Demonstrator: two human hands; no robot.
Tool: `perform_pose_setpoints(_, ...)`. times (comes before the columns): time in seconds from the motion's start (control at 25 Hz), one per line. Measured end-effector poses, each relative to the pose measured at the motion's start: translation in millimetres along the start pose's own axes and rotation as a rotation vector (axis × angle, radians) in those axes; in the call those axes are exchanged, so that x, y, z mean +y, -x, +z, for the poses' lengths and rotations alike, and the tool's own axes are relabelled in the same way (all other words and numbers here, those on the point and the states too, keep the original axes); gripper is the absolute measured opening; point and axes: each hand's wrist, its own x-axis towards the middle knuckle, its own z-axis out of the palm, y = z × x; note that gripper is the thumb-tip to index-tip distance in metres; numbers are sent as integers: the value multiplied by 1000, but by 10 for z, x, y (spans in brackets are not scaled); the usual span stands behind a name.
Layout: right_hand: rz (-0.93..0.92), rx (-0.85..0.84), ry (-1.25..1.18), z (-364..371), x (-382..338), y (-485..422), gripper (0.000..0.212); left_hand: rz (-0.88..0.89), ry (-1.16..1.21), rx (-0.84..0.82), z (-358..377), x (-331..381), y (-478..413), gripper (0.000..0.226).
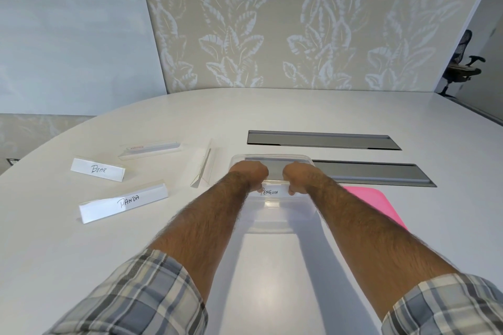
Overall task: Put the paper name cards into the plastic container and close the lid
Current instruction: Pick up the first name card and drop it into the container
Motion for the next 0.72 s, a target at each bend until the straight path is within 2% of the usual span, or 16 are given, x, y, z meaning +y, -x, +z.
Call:
perform_pose_setpoints(0.4, 10, 49, -5, 126, 10, -119, 42, -11, -1, 26, -13, 29, 81, 39)
perform_pose_setpoints(0.6, -1, 109, 66, 114, 0, -67, 27, -19, 14, 43, 2, -55, 160, 40)
perform_pose_setpoints(0.72, 0, 135, 81, -9, -34, -13, 31, -26, 59, 82, -28, -157, 245, 43)
